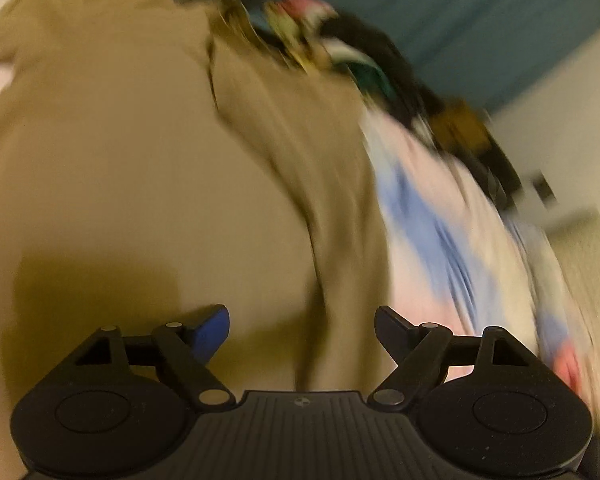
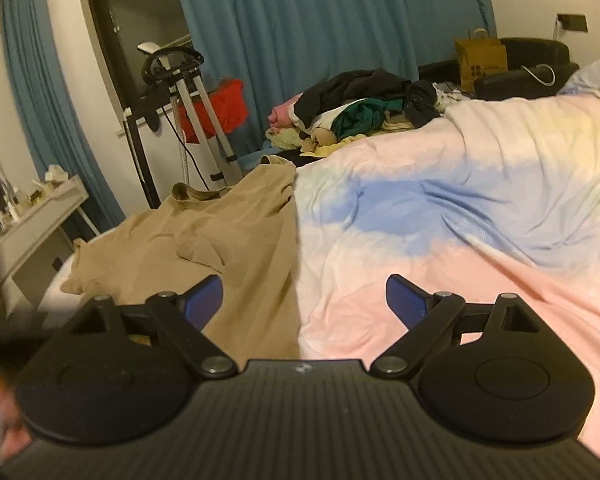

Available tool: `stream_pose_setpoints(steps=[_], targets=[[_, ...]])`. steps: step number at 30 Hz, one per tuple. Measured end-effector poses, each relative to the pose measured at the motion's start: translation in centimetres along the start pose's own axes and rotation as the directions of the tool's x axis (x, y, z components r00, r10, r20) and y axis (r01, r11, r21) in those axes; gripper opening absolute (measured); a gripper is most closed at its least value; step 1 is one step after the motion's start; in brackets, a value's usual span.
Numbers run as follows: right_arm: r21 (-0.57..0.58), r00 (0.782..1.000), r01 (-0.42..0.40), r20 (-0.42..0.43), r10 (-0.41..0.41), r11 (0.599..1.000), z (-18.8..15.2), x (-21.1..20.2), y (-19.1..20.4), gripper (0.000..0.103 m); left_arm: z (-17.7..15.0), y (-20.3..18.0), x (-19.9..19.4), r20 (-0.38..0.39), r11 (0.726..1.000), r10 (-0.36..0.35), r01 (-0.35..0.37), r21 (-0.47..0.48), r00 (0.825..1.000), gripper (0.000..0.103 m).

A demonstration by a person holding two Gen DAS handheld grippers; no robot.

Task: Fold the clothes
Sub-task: 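Grasp the other sweatshirt side edge with the left gripper and fold it over, then open the left gripper to release the folded side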

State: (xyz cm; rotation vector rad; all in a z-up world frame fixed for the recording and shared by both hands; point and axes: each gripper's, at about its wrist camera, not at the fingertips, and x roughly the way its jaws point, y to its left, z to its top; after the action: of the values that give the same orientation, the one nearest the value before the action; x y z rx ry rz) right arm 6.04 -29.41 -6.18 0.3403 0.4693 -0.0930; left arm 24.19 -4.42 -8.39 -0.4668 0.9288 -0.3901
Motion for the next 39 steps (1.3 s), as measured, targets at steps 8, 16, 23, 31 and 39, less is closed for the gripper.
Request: stream_pose_setpoints(steps=[8,16,23,31,39], targets=[[0.149,0.998,-0.025,-0.062,0.034,0.989,-0.7,4.0,-2.8,0.09,6.2,-1.5,9.6,0.219,0.987,0.161,-0.16,-0.024,0.962,0.061],[0.243,0.996,-0.046,-0.067,0.064,0.969,-1.5,6.9,-4.2,0.09,11.2,-2.8,12.4,0.259,0.959,0.256,-0.279,0.055,0.931,0.005],[0.178,0.996,-0.056,-0.058,0.068,0.982,-1.8,7.1,-3.1,0.09,10.7,-1.9,12.6,0.208,0.969,0.212,-0.233,0.083,0.955,0.032],[0.093,0.997,-0.075,0.002,0.075,0.993,-1.0,5.6,-1.6,0.09,3.7,-4.8,3.4,0.268,0.94,0.132,-0.206,0.27,0.954,0.056],[0.02,0.991,-0.098,0.098,0.096,0.995,-0.5,1.6,0.4,0.09,-5.0,-8.6,-8.6,0.386,0.887,0.081,-0.243,0.393,0.919,0.074]])
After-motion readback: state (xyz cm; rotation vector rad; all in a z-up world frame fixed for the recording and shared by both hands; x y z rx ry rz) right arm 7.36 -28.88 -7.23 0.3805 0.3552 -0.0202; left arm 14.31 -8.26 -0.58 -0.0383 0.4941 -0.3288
